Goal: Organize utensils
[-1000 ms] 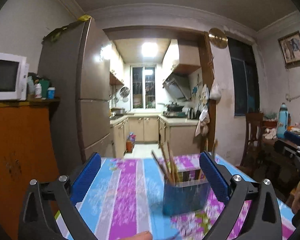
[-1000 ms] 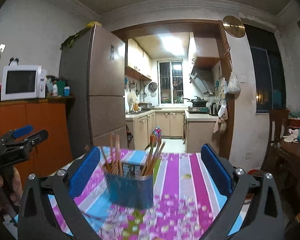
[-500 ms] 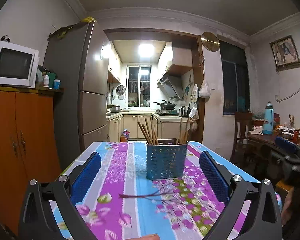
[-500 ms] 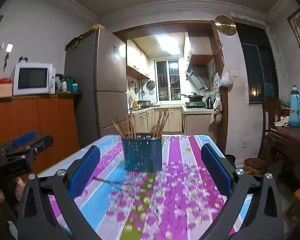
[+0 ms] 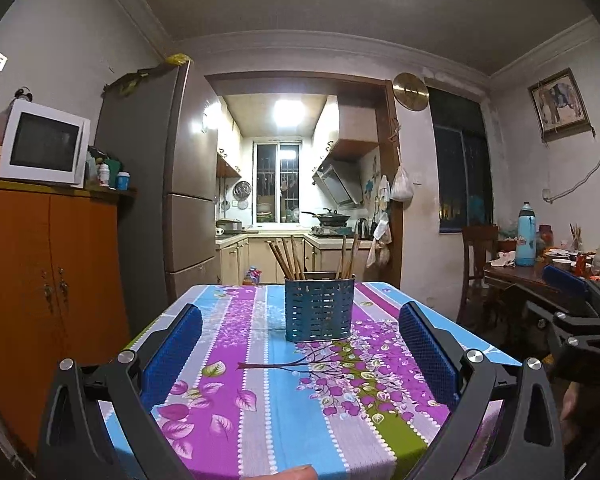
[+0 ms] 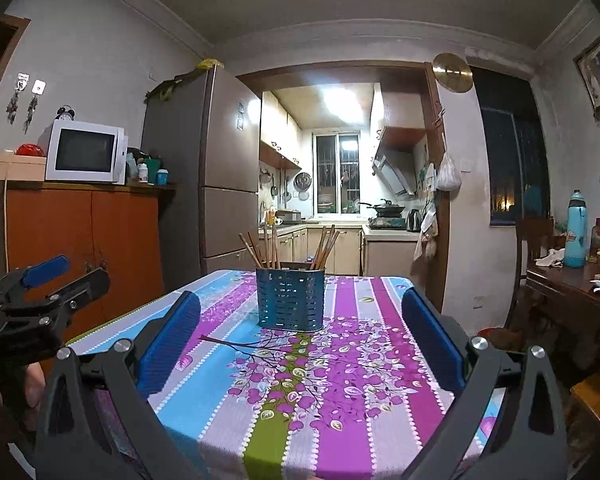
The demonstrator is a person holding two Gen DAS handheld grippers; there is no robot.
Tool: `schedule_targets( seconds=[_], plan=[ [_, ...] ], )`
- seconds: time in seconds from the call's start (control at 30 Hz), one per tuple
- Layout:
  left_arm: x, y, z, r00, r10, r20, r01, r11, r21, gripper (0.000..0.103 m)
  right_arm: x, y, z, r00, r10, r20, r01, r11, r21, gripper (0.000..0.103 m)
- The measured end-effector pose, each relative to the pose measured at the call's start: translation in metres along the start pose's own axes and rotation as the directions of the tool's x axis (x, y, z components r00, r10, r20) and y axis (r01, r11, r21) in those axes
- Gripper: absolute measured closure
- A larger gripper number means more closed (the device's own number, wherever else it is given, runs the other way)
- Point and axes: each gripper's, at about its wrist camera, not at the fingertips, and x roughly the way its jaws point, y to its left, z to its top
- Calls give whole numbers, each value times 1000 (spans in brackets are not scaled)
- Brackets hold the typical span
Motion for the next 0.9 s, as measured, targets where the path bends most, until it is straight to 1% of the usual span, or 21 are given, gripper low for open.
schedule_targets(
  seconds=[0.13, 0.4, 0.6, 0.9],
  plan=[
    [-12, -5, -3, 1000, -3, 0, 3, 1000, 2, 5, -15, 3, 1, 1000, -4, 19, 4, 1000, -12, 6],
    [-27, -13, -8, 1000, -4, 18, 4, 1000, 15, 5, -32, 7, -4, 999, -9, 40, 10, 1000, -15, 6],
    [-32, -16, -12, 999, 20, 29, -20, 1000, 16, 5, -34, 9, -5, 999, -30, 45, 31, 999, -29, 6],
    [-33, -14, -18, 999, 13, 53, -14, 1000, 9, 5, -35, 13, -11, 999, -24, 40, 25, 999, -27, 6]
  ],
)
